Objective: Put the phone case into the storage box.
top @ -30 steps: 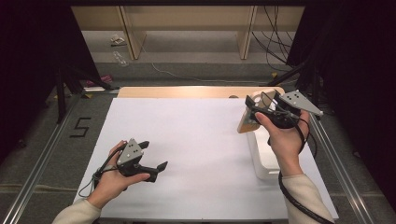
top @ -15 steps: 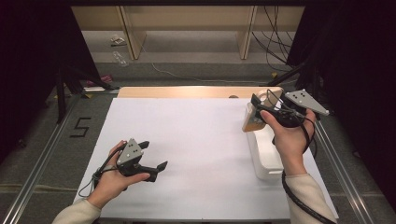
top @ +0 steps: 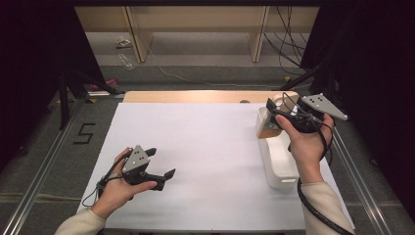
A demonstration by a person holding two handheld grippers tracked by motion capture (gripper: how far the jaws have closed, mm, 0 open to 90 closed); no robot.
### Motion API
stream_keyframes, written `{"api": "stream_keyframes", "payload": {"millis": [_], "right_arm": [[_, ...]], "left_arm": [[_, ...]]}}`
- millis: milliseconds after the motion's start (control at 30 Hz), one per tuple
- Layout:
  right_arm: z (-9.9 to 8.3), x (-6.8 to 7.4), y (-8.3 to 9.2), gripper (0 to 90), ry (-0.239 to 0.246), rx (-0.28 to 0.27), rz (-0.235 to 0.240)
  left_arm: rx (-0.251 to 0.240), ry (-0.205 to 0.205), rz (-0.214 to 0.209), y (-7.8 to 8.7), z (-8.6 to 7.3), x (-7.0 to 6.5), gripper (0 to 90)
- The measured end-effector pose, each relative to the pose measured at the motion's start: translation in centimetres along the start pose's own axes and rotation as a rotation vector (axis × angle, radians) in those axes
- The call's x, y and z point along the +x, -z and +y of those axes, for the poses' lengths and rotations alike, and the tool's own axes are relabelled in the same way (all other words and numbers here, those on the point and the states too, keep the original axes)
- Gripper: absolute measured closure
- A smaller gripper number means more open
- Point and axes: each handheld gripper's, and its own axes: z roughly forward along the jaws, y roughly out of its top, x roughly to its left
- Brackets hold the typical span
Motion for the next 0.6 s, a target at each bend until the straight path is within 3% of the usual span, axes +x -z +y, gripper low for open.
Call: {"api": "stream_keyframes", "payload": {"millis": [600], "right_arm": [[-0.16, -0.56, -0.07, 11.8, -0.006, 0.000, -0.017]], "left_arm": [[-0.001, 0.003, 0.001, 0.00, -0.02, 0.05, 5.1]]}}
